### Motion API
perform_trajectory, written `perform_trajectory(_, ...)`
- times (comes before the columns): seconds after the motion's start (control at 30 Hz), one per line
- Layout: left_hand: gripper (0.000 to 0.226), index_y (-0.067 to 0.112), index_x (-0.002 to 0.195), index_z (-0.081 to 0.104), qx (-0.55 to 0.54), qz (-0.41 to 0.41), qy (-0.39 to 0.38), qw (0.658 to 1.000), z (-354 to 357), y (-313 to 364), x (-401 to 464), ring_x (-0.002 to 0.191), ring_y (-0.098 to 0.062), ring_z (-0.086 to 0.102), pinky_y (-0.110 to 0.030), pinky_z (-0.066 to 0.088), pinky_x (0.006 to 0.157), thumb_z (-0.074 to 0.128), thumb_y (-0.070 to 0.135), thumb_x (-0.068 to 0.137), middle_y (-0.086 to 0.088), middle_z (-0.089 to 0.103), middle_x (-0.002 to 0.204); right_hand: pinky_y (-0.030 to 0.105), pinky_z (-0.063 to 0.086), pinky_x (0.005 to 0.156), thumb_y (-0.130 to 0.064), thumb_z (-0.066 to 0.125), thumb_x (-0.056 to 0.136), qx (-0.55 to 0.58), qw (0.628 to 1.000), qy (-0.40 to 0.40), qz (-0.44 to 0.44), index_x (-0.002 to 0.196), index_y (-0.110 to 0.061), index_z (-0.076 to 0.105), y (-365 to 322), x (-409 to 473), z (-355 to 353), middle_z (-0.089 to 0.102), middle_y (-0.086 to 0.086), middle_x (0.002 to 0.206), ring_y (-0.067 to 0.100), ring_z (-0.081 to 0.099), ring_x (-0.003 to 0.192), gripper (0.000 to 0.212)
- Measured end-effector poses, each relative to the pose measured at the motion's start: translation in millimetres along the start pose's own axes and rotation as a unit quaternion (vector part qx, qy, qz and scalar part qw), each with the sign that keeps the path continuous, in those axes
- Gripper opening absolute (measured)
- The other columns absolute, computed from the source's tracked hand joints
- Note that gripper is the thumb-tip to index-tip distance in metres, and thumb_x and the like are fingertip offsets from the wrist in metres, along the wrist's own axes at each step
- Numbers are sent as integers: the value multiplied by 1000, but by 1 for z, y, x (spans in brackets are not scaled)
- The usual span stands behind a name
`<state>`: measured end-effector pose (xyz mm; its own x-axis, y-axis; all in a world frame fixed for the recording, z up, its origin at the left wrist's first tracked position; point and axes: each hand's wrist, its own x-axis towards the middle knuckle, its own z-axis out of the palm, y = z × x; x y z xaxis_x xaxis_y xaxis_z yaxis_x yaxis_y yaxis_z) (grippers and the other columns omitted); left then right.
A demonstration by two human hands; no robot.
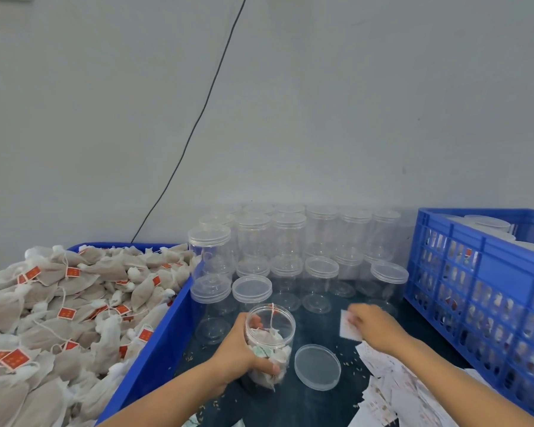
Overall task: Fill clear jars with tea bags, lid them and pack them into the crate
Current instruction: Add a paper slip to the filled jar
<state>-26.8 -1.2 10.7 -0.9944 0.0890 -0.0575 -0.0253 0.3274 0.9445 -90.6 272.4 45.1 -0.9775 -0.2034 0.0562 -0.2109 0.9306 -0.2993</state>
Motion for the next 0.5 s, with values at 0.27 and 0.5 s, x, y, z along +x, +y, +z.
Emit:
perform_trajectory(0.27, 86, 37, 119, 41, 4, 78, 28, 997, -3, 10, -5, 106, -2, 58, -9, 47, 74, 88, 5, 55, 13, 57, 118, 18, 52, 70, -16, 67, 88, 222, 952, -26, -208, 87, -19, 73, -92, -8, -29, 74, -7, 90, 4, 67, 82, 7)
perform_trajectory(0.5, 90, 31, 123, 42, 3, 116, 19, 993, 0, 13, -7, 107, -8, 62, -21, 52, 88, 88, 0, 52, 4, 62, 119, 24, 46, 73, -23, 61, 91, -6, 965, 20, -261, 96, -25, 69, -125, -9, -7, 72, -4, 98, 12, 65, 86, 10)
